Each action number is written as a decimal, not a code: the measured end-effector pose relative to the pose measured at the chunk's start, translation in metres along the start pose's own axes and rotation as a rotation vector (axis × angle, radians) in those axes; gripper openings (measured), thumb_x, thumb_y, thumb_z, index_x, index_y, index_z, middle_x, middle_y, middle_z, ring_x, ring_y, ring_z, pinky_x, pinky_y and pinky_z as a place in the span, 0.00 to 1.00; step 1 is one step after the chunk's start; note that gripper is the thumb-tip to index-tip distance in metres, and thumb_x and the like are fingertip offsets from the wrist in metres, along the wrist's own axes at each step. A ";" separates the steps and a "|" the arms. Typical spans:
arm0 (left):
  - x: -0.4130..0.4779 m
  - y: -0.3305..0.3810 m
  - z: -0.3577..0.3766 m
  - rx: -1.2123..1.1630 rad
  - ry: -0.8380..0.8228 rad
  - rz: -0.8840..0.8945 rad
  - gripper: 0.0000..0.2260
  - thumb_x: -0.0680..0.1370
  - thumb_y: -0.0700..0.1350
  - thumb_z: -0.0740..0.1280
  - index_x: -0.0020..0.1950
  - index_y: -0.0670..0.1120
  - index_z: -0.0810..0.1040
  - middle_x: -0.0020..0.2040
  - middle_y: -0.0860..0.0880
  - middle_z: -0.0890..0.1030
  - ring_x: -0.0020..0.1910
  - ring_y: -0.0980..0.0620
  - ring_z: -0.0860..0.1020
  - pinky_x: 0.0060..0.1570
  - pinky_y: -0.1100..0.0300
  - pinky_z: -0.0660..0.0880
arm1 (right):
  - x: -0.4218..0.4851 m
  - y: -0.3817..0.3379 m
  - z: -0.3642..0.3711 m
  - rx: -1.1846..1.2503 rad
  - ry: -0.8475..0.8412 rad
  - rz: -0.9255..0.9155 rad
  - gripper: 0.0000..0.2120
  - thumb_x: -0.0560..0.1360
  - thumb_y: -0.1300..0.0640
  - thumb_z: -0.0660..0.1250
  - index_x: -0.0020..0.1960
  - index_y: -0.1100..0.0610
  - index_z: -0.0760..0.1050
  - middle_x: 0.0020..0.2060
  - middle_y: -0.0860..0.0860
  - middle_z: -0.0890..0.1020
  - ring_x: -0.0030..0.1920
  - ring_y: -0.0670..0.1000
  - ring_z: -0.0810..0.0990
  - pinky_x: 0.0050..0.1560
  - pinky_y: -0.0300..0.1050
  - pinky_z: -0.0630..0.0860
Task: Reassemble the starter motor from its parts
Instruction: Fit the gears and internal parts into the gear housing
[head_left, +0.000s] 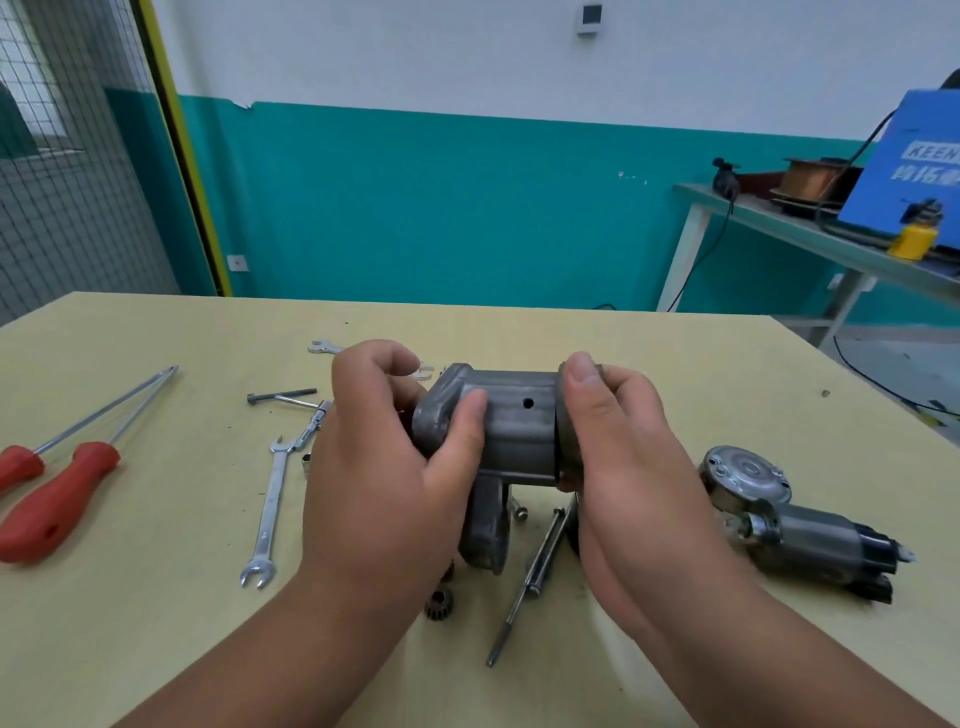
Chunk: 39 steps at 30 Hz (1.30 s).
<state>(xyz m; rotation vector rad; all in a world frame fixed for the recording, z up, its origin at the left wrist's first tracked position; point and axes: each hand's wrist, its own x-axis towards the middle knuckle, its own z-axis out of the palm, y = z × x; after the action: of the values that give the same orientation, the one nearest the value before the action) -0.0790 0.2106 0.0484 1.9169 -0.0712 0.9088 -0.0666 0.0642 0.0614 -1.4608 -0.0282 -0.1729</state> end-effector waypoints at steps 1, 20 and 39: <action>0.000 0.000 0.000 -0.005 0.005 0.006 0.16 0.75 0.66 0.65 0.56 0.66 0.61 0.47 0.58 0.76 0.44 0.54 0.79 0.39 0.56 0.74 | 0.000 0.000 0.000 0.000 -0.002 -0.001 0.24 0.64 0.25 0.68 0.52 0.39 0.78 0.50 0.45 0.84 0.53 0.47 0.83 0.63 0.57 0.78; 0.013 0.000 -0.015 -0.062 -0.211 0.054 0.14 0.75 0.64 0.63 0.60 0.65 0.72 0.55 0.64 0.76 0.55 0.60 0.79 0.47 0.67 0.77 | 0.005 -0.020 -0.027 -0.466 -0.182 -0.301 0.31 0.62 0.37 0.78 0.62 0.32 0.72 0.55 0.35 0.78 0.55 0.41 0.82 0.53 0.45 0.84; 0.004 0.007 -0.012 0.120 -0.597 0.243 0.47 0.66 0.71 0.66 0.80 0.77 0.44 0.67 0.75 0.65 0.69 0.69 0.67 0.59 0.71 0.70 | -0.010 -0.039 -0.029 -0.941 -0.327 -0.567 0.26 0.71 0.25 0.57 0.66 0.27 0.55 0.59 0.25 0.70 0.57 0.35 0.72 0.44 0.38 0.71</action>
<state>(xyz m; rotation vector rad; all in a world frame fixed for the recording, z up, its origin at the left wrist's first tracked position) -0.0859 0.2170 0.0591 2.2696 -0.6256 0.4703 -0.0846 0.0327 0.0951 -2.3820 -0.7133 -0.4439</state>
